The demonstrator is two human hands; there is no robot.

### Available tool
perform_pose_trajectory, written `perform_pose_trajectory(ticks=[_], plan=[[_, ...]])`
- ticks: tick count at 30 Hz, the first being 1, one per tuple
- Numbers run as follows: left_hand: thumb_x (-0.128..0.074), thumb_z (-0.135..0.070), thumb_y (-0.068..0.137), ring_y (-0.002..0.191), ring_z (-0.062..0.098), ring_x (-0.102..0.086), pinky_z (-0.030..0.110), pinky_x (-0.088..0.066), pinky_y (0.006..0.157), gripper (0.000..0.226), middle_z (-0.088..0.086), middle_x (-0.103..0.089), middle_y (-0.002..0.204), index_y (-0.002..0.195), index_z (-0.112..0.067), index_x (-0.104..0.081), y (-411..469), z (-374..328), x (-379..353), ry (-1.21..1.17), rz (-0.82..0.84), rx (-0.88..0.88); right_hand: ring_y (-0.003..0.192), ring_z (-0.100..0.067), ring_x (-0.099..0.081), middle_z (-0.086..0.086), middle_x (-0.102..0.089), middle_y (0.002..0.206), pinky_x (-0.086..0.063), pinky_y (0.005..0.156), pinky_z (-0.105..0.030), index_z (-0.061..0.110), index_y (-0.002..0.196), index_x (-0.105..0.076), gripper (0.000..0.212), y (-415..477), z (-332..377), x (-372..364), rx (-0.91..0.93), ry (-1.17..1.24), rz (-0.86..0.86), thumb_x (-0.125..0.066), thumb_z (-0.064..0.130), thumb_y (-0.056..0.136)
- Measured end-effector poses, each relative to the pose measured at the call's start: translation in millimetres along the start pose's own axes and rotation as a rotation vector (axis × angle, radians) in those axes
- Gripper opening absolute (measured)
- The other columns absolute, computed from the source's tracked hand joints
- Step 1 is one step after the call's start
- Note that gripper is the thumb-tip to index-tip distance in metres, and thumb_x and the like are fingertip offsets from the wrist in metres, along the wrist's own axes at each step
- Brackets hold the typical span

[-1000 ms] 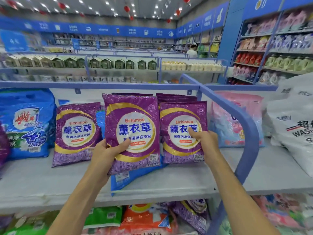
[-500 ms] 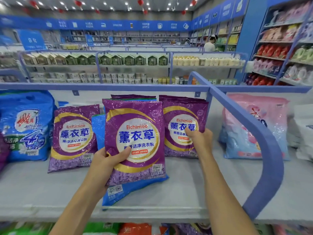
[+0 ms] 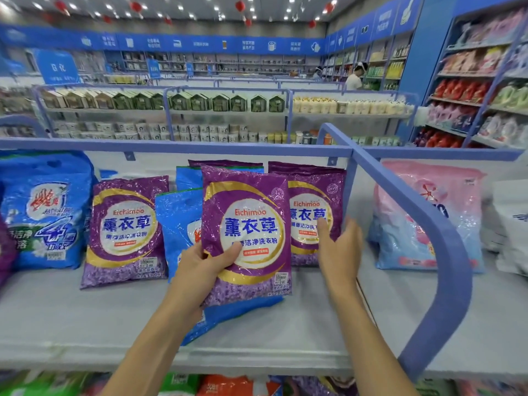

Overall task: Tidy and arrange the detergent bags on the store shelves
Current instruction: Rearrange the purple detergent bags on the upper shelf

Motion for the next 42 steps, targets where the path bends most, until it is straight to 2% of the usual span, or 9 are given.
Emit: perform_pose_trajectory(ticks=[6,11,19,24,26,30,34,38,42], plan=[[-0.069,-0.016,0.094,0.100,0.029,-0.076,0.044,-0.061,0.089,0.025,0.011,-0.078,0.109,0.119,-0.010,-0.070,13.2,14.9,-59.2,-0.024,0.120,0.022,0.100,-0.009,-0.074,0.007,-0.076,0.112,-0.057,0.072,-0.018,0.023,0.122,-0.067,0.032,-60.6,-8.6,-18.2,-0.302,0.432,0.448,-0.068,0.039,0.094],[-0.072,-0.034,0.094,0.104,0.018,-0.073,0.042,-0.058,0.095,0.035,0.000,-0.075,0.118,0.125,-0.021,-0.063,46.8,31.0,-97.6,0.141,0.096,-0.068,0.089,-0.015,-0.076,0.000,-0.078,0.104,-0.059,0.070,-0.026,0.016,0.115,-0.068,0.028,-27.3,-18.7,8.6,-0.304,0.482,0.167,-0.078,0.016,0.089],[-0.064,-0.036,0.098,0.115,0.013,-0.064,0.037,-0.052,0.101,0.032,-0.009,-0.065,0.121,0.125,-0.028,-0.048,63.4,32.9,-100.1,0.333,-0.020,-0.167,0.093,-0.019,-0.073,-0.002,-0.074,0.109,-0.061,0.074,-0.034,0.015,0.121,-0.061,0.041,-16.3,-38.3,2.1,-0.293,0.306,0.056,-0.081,0.021,0.086],[-0.092,0.001,0.058,0.116,0.005,-0.066,0.030,-0.058,0.095,0.117,-0.009,-0.066,0.131,0.149,-0.034,-0.026,71.2,52.5,-112.3,0.432,0.202,-0.220,0.087,-0.018,-0.075,-0.002,-0.076,0.103,-0.061,0.069,-0.032,0.017,0.111,-0.065,0.038,-16.6,-56.7,1.7,-0.374,0.302,0.073,-0.084,0.014,0.078],[-0.090,0.002,0.058,0.118,0.002,-0.064,0.027,-0.056,0.095,0.128,-0.018,-0.065,0.129,0.153,-0.043,-0.017,66.8,50.3,-115.0,0.493,0.208,-0.244,0.086,-0.017,-0.075,0.002,-0.076,0.100,-0.064,0.075,-0.040,0.023,0.107,-0.065,0.036,-17.6,-53.3,4.8,-0.355,0.286,0.026,-0.085,0.021,0.078],[-0.084,0.002,0.066,0.092,-0.028,-0.055,0.000,-0.047,0.075,0.113,-0.035,-0.061,0.107,0.142,-0.055,-0.024,52.7,33.4,-111.6,0.549,0.104,-0.335,0.079,-0.009,-0.074,0.006,-0.075,0.093,-0.058,0.061,-0.025,0.024,0.103,-0.065,0.019,0.3,-20.5,10.7,-0.239,0.325,-0.040,-0.069,0.041,0.094],[-0.092,-0.012,0.066,0.096,-0.024,-0.059,0.003,-0.049,0.076,0.115,-0.028,-0.066,0.114,0.148,-0.052,-0.022,49.8,29.0,-117.9,0.542,0.149,-0.362,0.064,-0.010,-0.072,-0.003,-0.076,0.087,-0.052,0.052,-0.023,0.011,0.099,-0.067,0.022,14.6,-26.8,12.1,-0.351,0.436,-0.179,-0.068,0.033,0.096],[-0.093,-0.027,0.069,0.103,-0.020,-0.056,-0.002,-0.043,0.080,0.117,-0.034,-0.058,0.119,0.121,-0.083,-0.005,44.2,20.7,-118.1,0.534,0.113,-0.378,0.072,-0.017,-0.075,-0.001,-0.076,0.090,-0.060,0.060,-0.030,0.013,0.104,-0.067,0.025,18.5,-32.6,6.1,-0.358,0.370,-0.147,-0.070,0.036,0.095],[-0.089,-0.023,0.074,0.109,-0.008,-0.064,0.015,-0.052,0.090,0.085,-0.020,-0.067,0.124,0.135,-0.050,-0.036,32.6,14.4,-111.0,0.535,0.141,-0.385,0.105,-0.019,-0.066,-0.002,-0.066,0.115,-0.057,0.092,-0.041,0.012,0.122,-0.058,0.044,3.0,-7.8,14.1,-0.111,0.118,-0.167,-0.078,0.029,0.087]])
Point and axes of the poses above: each hand's wrist, its own y-axis towards the middle knuckle, its own x-axis out of the back of the hand, z = x × y, the point moved 10 cm from there along y, towards the middle knuckle
